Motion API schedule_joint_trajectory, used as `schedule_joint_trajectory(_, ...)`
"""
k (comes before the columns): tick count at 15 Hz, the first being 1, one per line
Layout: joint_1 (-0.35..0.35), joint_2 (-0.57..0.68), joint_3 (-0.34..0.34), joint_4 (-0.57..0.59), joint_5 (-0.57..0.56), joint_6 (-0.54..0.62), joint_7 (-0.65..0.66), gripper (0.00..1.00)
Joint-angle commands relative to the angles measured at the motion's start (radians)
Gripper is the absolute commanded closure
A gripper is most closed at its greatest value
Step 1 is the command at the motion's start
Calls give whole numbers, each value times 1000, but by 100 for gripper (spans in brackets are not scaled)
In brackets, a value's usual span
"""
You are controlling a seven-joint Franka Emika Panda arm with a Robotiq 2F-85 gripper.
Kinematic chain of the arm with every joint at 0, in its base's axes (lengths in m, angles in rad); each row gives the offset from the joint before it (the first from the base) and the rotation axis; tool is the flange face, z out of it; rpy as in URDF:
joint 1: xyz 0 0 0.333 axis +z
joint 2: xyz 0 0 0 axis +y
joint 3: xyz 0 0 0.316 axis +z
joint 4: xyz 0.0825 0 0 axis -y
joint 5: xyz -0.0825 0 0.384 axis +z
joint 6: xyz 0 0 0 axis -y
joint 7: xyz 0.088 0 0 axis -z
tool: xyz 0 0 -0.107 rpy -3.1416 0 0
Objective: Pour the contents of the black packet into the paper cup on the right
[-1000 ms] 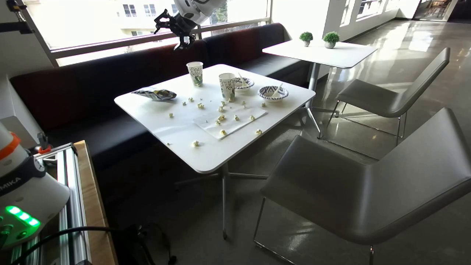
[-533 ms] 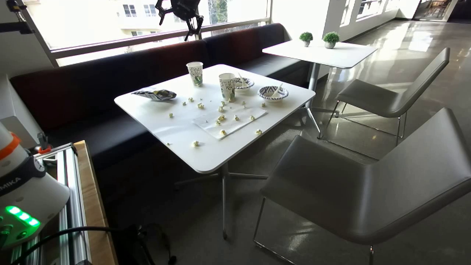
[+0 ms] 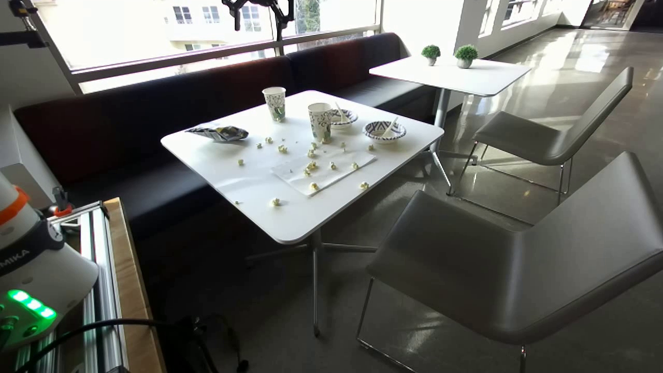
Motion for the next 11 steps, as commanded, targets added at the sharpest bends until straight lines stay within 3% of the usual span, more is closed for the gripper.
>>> schedule_joint_trajectory(1,-29,-15,34,-6,-14,0,10,0)
schedule_joint_trajectory(11,-32,-33,37,-25,-24,6,16,0)
